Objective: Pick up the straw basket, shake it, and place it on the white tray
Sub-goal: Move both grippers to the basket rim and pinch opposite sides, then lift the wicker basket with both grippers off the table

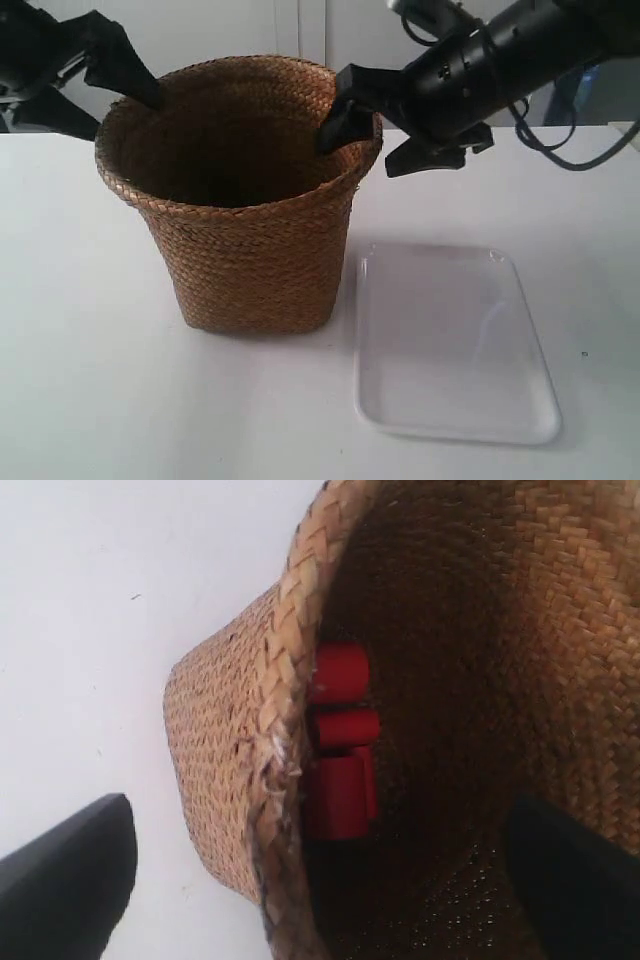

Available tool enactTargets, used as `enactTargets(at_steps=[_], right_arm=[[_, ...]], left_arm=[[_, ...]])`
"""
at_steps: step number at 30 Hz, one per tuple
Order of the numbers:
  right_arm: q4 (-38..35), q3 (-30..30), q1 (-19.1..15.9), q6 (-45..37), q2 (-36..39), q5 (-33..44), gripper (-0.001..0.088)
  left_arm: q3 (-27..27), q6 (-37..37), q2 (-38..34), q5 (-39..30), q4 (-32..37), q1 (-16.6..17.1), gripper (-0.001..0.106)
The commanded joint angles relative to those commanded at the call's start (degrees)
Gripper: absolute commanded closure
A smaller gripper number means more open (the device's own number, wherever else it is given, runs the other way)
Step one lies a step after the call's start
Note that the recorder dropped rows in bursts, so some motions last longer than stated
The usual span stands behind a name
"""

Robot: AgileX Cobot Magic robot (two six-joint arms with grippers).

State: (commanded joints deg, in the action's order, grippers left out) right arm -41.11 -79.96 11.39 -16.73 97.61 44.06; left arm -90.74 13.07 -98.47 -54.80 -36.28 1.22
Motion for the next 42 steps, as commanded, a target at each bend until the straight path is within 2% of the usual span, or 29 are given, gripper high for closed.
enactTargets(at_steps=[4, 8, 12, 13, 15, 16, 17, 18, 19, 23, 29, 33, 35, 37, 39, 40, 42], right_arm=[[0.00, 0.00, 0.20, 0.10, 2.89, 0.31, 0.0050], [0.00, 0.00, 0.20, 0.46, 5.12, 2.77, 0.0098], [-0.37, 0.00, 0.20, 0.47, 5.79, 3.26, 0.0226], [-0.27, 0.00, 0.20, 0.47, 5.79, 3.26, 0.0298], [-0.37, 0.00, 0.20, 0.47, 5.79, 2.98, 0.0423], [-0.37, 0.00, 0.20, 0.47, 5.79, 2.98, 0.0606], [-0.37, 0.00, 0.20, 0.47, 5.79, 2.98, 0.0700], [-0.63, 0.00, 0.20, 0.47, 5.79, 3.26, 0.0870], [-0.63, 0.00, 0.20, 0.64, 5.79, 3.38, 0.0869], [-0.63, 0.00, 0.20, 1.02, 4.47, 1.60, 0.0868], [-0.63, 0.00, 0.20, 1.02, -4.60, -4.14, 0.0868], [-0.29, 0.10, 0.20, -2.10, -9.84, -4.69, 0.0868], [0.07, 0.85, 0.82, -3.29, -13.05, -4.32, 0.0868], [0.87, 3.31, 1.93, -6.09, -15.94, -4.32, 0.0868], [3.85, 6.35, 2.98, -6.45, -19.13, -5.30, 0.0868], [4.62, 8.84, 3.41, -6.45, -21.64, -6.57, 0.0868], [5.02, 12.02, 3.55, -6.45, -24.31, -7.85, 0.0868]], left_arm=[[0.00, 0.80, -2.45, 0.71, 1.79, -2.63, 0.006], [0.00, 0.80, -4.28, 0.67, 3.83, -3.98, 0.006], [0.00, 0.80, -5.15, 0.40, 5.12, -4.17, 0.008], [0.00, 0.80, -5.25, 0.40, 5.24, -4.17, 0.011], [0.00, 0.80, -5.25, 0.68, 5.24, -4.17, 0.024], [0.00, 0.80, -5.25, 0.68, 5.14, -4.17, 0.048], [0.00, 0.69, -5.25, 0.24, 5.01, -4.17, 0.062], [0.00, 0.69, -5.25, -0.33, 4.73, -4.17, 0.092], [0.00, 0.89, -5.25, -0.61, 4.92, -4.17, 0.105], [0.00, 0.64, -3.47, 1.89, 5.04, -4.17, 0.105], [0.00, 0.67, 5.54, 5.86, 4.64, -4.38, 0.105], [0.00, 3.23, 10.31, 6.70, 5.76, -6.44, 0.105], [0.79, 3.65, 12.16, 7.69, 6.95, -8.58, 0.105], [3.80, 3.65, 14.49, 10.55, 6.83, -11.33, 0.105], [8.68, 3.65, 17.33, 14.73, 7.18, -14.65, 0.105], [12.99, 3.65, 19.62, 18.43, 7.18, -16.59, 0.105], [17.11, 3.65, 22.40, 22.43, 7.18, -18.52, 0.105]])
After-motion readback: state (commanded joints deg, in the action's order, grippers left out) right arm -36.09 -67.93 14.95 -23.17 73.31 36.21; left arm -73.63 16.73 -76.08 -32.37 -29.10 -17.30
